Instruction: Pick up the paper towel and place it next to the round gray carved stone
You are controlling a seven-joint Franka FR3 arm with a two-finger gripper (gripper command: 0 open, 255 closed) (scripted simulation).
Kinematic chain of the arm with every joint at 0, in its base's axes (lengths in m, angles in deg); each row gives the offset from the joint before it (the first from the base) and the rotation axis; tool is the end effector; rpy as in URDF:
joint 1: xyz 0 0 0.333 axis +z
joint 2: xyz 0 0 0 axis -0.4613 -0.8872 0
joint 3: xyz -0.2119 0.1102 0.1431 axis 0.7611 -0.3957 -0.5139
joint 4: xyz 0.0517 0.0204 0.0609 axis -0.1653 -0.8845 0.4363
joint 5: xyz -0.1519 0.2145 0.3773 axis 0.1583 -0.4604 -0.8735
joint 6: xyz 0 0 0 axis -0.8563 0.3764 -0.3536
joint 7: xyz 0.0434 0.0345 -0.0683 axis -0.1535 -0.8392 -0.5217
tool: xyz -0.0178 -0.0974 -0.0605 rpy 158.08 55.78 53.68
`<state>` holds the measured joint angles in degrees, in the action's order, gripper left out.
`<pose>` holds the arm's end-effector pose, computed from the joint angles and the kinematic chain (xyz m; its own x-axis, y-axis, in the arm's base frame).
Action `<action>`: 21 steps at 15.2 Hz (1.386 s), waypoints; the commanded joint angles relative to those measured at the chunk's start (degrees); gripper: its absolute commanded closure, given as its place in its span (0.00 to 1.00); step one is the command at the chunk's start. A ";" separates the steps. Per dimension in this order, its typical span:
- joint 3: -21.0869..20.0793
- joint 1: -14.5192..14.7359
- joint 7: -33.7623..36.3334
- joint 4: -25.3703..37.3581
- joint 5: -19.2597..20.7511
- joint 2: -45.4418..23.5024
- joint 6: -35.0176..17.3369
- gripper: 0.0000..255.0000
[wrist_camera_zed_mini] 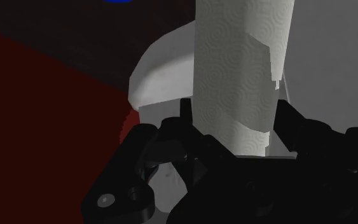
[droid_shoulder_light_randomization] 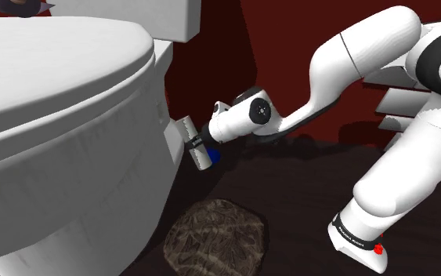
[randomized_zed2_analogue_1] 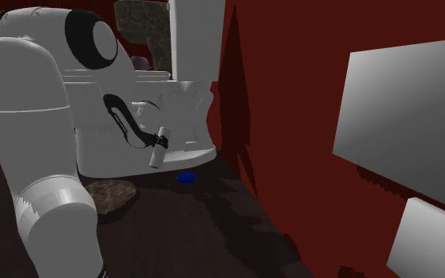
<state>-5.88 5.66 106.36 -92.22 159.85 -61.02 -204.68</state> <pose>0.5248 0.2062 0.2564 0.6977 0.0600 0.7139 0.0515 -0.9981 0.0335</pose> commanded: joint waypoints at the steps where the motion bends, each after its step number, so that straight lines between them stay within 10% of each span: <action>1: -0.01 0.19 4.03 0.59 4.61 -1.61 0.81 1.00; 8: -0.23 1.05 15.53 2.11 17.64 -7.48 4.50 1.00; 16: -0.25 1.03 15.53 2.10 17.64 -7.48 4.50 1.00; 17: -0.25 1.03 15.53 2.10 17.64 -7.48 4.50 0.00; 21: -0.25 1.03 15.53 2.10 17.64 -7.48 4.50 0.00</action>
<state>-6.12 6.69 121.89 -90.12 177.49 -68.50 -200.18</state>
